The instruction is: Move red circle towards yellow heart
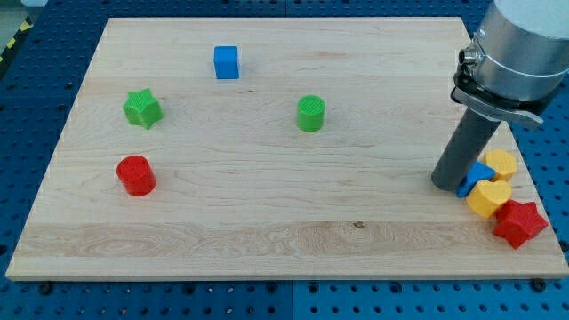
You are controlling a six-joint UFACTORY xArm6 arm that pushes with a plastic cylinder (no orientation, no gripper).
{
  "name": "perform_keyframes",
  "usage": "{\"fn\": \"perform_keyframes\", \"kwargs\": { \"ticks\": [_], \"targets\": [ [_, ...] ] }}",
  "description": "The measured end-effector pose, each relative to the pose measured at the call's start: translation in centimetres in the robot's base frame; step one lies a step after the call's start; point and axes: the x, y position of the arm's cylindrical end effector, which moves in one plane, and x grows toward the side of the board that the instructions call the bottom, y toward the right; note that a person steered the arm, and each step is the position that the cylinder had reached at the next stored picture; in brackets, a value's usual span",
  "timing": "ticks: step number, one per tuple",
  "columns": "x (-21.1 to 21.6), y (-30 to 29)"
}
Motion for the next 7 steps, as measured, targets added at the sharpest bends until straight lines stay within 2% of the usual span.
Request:
{"fn": "perform_keyframes", "kwargs": {
  "ticks": [2, 3, 5, 6, 7],
  "targets": [
    [0.0, -18.7],
    [0.2, -25.8],
    [3.3, -39.6],
    [-0.2, -44.6],
    [-2.4, -41.7]
  ]
}}
